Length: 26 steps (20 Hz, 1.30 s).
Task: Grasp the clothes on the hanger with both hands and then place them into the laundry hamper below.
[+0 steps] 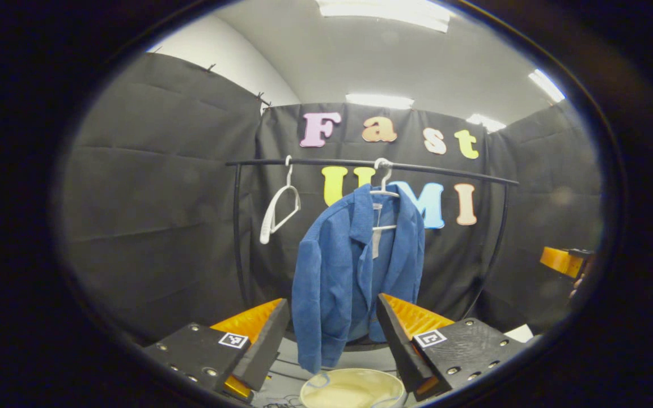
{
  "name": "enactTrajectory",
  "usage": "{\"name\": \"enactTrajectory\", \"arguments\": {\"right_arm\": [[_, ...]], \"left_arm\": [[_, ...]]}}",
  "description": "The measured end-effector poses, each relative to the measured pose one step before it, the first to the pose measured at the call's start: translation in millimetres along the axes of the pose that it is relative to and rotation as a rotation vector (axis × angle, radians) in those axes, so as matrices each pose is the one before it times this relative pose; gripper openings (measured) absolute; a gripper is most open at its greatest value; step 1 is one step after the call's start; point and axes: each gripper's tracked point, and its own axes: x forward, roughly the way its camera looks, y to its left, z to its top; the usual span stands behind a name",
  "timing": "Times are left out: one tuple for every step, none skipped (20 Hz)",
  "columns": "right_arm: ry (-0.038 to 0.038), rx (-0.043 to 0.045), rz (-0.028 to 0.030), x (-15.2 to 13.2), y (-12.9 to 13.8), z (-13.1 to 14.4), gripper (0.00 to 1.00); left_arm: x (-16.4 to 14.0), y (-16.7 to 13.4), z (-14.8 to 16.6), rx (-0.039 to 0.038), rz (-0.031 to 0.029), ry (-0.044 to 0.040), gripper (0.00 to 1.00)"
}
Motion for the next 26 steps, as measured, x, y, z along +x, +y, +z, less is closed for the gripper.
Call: {"name": "enactTrajectory", "arguments": {"right_arm": [[-0.00119, -0.00284, 0.01131, 6.63, 5.59, 2.40, 0.94], [0.00156, 0.00682, 0.01072, 7.58, 4.55, 2.69, 0.94], [-0.00301, 0.01224, 0.01331, 7.82, 6.93, 3.88, 0.94], [-0.00309, 0.01207, 0.01847, 8.53, 7.05, 4.60, 0.94], [0.00346, 0.00717, 0.02303, 11.26, 8.35, 1.36, 0.94], [0.00585, 0.00182, 0.02195, 12.86, 6.88, 0.97, 0.94], [0.00453, 0.00003, 0.02348, 14.24, 6.33, 1.05, 0.92], [0.00303, 0.00178, 0.02396, 14.09, 6.54, 1.37, 0.94], [0.00247, 0.00693, 0.02115, 13.51, 5.97, 1.22, 0.94], [0.00596, 0.01007, 0.02259, 12.66, 5.61, 0.48, 0.92], [0.01507, 0.01244, 0.02088, 12.13, 6.67, -2.25, 0.95], [0.01471, 0.00956, 0.02528, 13.02, 6.51, -2.34, 0.94], [0.01164, 0.00688, 0.02021, 13.00, 5.63, -2.20, 0.94], [0.01396, 0.00459, 0.01515, 11.72, 3.00, -2.42, 0.94], [0.01665, 0.00463, 0.01792, 12.25, 3.41, -3.90, 0.95], [0.01582, 0.00336, 0.02296, 12.09, 3.80, -2.78, 0.95], [0.01528, -0.00019, 0.02458, 14.62, 4.06, -3.45, 0.95], [0.01628, -0.00193, 0.02414, 12.73, 3.48, -2.90, 0.95], [0.02198, -0.00191, 0.02455, 12.23, 3.01, -5.31, 0.95], [0.01908, 0.00220, 0.02262, 12.35, 2.63, -4.06, 0.95], [0.01858, 0.00622, 0.02633, 10.05, 3.76, -4.14, 0.95], [0.01701, 0.00987, 0.02550, 9.48, 2.18, -3.02, 0.95], [0.02166, 0.00876, 0.02811, 8.78, 3.63, -4.82, 0.95], [0.01511, 0.00010, 0.02841, 8.89, 2.71, -2.48, 0.95], [0.01548, -0.01156, 0.02321, 9.58, 0.81, -2.54, 0.95], [0.01153, -0.01881, 0.01287, 7.98, -2.45, -1.73, 0.95]], "left_arm": [[5.09, -4.68, 4.41, -0.00403, -0.01094, -0.00721, 0.95], [4.59, -5.14, 2.74, -0.00236, -0.00953, -0.00438, 0.95], [5.32, -7.18, 5.05, -0.00074, -0.01338, -0.00517, 0.95], [5.53, -7.34, 5.64, 0.00045, -0.01150, -0.00555, 0.95], [4.97, -6.91, 7.04, 0.00015, -0.01003, -0.00993, 0.95], [4.39, -5.89, 8.25, -0.00174, -0.00613, -0.01515, 0.95], [8.94, -2.19, 5.48, -0.00249, 0.00412, -0.01546, 0.95], [7.35, -1.88, 4.18, -0.00148, 0.00923, -0.01287, 0.95], [9.19, -2.29, 2.87, 0.00051, 0.01101, -0.00280, 0.95], [10.32, -1.40, -0.21, -0.00103, 0.01345, 0.00193, 0.95], [9.54, -1.55, 1.61, -0.00155, 0.01524, 0.00884, 0.95], [8.01, -1.63, 0.28, -0.00296, 0.01160, 0.00429, 0.95], [7.85, -1.09, 2.00, -0.00251, 0.01038, 0.00040, 0.95], [10.79, -0.11, -0.16, -0.00181, 0.01452, 0.00680, 0.95], [10.04, -0.52, -1.61, -0.00372, 0.01845, 0.01003, 0.95], [9.27, 1.36, -2.40, -0.00980, 0.02195, 0.00630, 0.95], [9.55, 1.01, -0.87, -0.01510, 0.02159, 0.00544, 0.95], [6.59, 0.26, -2.20, -0.01894, 0.02048, 0.00620, 0.95], [10.30, -0.83, -1.17, -0.02122, 0.01828, 0.00619, 0.95], [9.02, -1.37, -3.85, -0.02203, 0.01743, 0.00961, 0.95], [8.82, -1.35, -2.57, -0.01998, 0.01721, 0.00405, 0.95], [7.78, 0.03, -3.85, -0.01607, 0.02258, 0.00074, 0.95], [7.14, 1.56, -3.84, -0.01276, 0.03025, 0.00296, 0.95], [6.15, 0.21, -5.66, -0.01046, 0.02681, 0.00422, 0.95], [5.60, -0.50, -3.50, -0.01063, 0.02029, 0.00127, 0.95], [4.14, -2.49, -4.04, -0.01004, 0.01561, 0.00395, 0.89]]}}
